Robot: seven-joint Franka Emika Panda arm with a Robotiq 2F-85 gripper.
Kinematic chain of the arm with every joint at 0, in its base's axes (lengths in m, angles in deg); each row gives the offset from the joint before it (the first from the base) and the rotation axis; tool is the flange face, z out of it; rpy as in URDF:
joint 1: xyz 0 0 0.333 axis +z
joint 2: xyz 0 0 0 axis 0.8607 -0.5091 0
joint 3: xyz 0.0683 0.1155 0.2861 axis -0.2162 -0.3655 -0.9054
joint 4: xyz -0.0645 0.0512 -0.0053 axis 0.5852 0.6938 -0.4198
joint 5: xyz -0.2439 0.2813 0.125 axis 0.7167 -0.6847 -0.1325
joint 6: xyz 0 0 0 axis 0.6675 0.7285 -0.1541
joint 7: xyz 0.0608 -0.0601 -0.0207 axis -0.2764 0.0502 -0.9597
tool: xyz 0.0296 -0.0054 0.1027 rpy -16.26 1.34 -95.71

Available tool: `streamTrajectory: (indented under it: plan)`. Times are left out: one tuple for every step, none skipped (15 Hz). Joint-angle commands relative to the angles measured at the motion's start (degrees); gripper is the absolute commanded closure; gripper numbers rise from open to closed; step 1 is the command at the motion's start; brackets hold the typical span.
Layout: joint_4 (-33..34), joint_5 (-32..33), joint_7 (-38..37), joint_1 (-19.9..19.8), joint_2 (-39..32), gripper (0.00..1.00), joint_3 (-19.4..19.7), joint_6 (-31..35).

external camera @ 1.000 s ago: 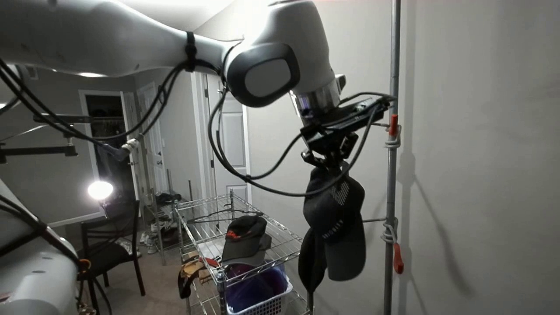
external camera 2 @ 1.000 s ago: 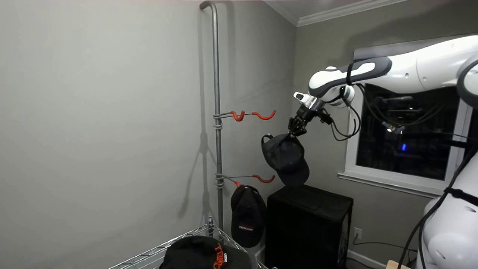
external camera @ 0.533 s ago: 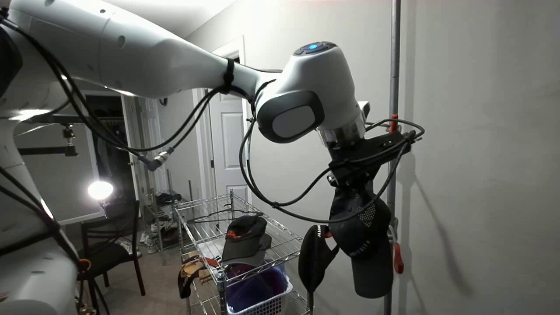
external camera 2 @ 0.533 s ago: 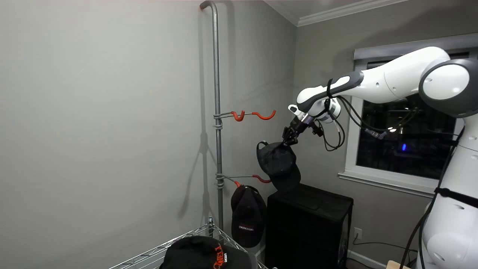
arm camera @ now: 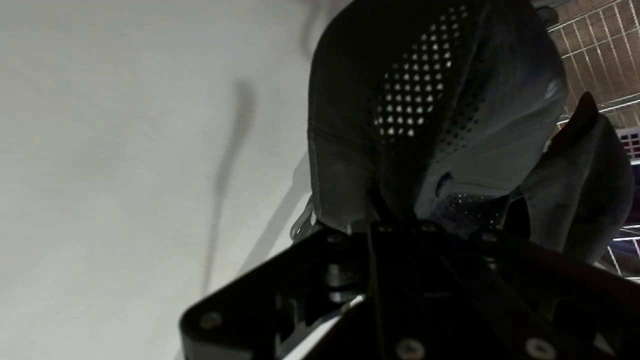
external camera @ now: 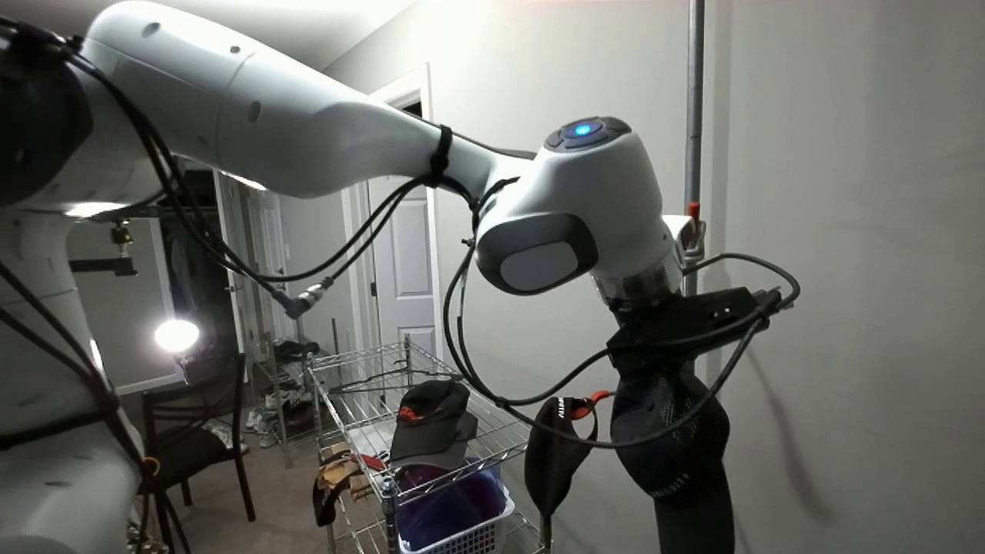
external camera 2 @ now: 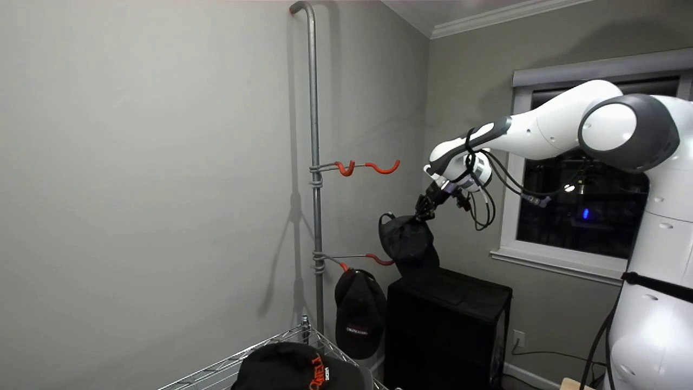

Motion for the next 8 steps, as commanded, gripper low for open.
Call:
streamTrajectory:
  plan:
    - [0.8,-5.9,3.8,-2.9,-5.0,1.00,-2.7,0.5]
    - [0.7,-6.7,4.0,-3.6,-6.4,1.00,-3.6,2.0]
    - [0.8,-7.1,4.0,-4.4,-7.5,1.00,-4.4,2.8]
    - [1.0,-7.5,4.1,-5.1,-8.4,1.00,-5.3,3.7]
    - [0.9,-7.7,4.0,-5.8,-8.8,1.00,-6.1,5.0]
    - [1.1,-7.8,4.0,-6.5,-9.4,1.00,-7.0,6.2]
    - [1.1,-7.4,3.8,-7.1,-9.6,1.00,-7.7,7.6]
    - [1.1,-8.1,4.4,-5.3,-9.9,1.00,-5.9,8.7]
